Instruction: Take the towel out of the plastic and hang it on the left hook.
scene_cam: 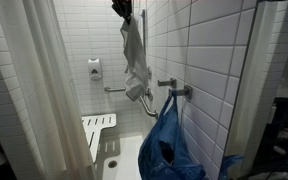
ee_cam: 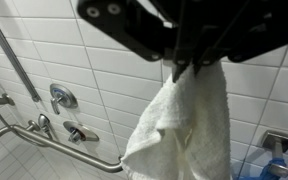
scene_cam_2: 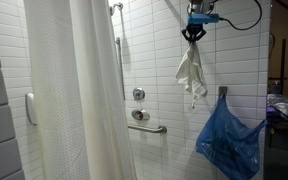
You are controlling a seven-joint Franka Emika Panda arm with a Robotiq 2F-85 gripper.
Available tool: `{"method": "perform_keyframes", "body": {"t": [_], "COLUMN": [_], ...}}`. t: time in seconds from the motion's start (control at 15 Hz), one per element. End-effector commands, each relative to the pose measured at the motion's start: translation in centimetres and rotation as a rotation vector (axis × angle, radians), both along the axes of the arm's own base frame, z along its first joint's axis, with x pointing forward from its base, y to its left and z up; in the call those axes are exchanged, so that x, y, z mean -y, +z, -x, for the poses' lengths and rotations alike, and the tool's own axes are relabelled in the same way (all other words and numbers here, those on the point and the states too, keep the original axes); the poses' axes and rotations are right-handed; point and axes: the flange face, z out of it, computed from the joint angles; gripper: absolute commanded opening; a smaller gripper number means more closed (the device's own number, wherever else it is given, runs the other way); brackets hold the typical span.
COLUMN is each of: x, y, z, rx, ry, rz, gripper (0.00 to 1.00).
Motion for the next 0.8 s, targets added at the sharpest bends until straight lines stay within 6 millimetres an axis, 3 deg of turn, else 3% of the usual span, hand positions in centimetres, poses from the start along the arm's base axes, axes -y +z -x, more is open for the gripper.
{"method": "perform_keyframes", "body": {"t": [0.0, 0.73], "x": [-0.02, 0.23], "y": [0.32, 0.1], "z": [-0.01, -0.07], "rx": [0.005, 0.002], "ry": [0.0, -0.012], "rz": [-0.003, -0.002], "gripper": [0.01, 0.01]}}
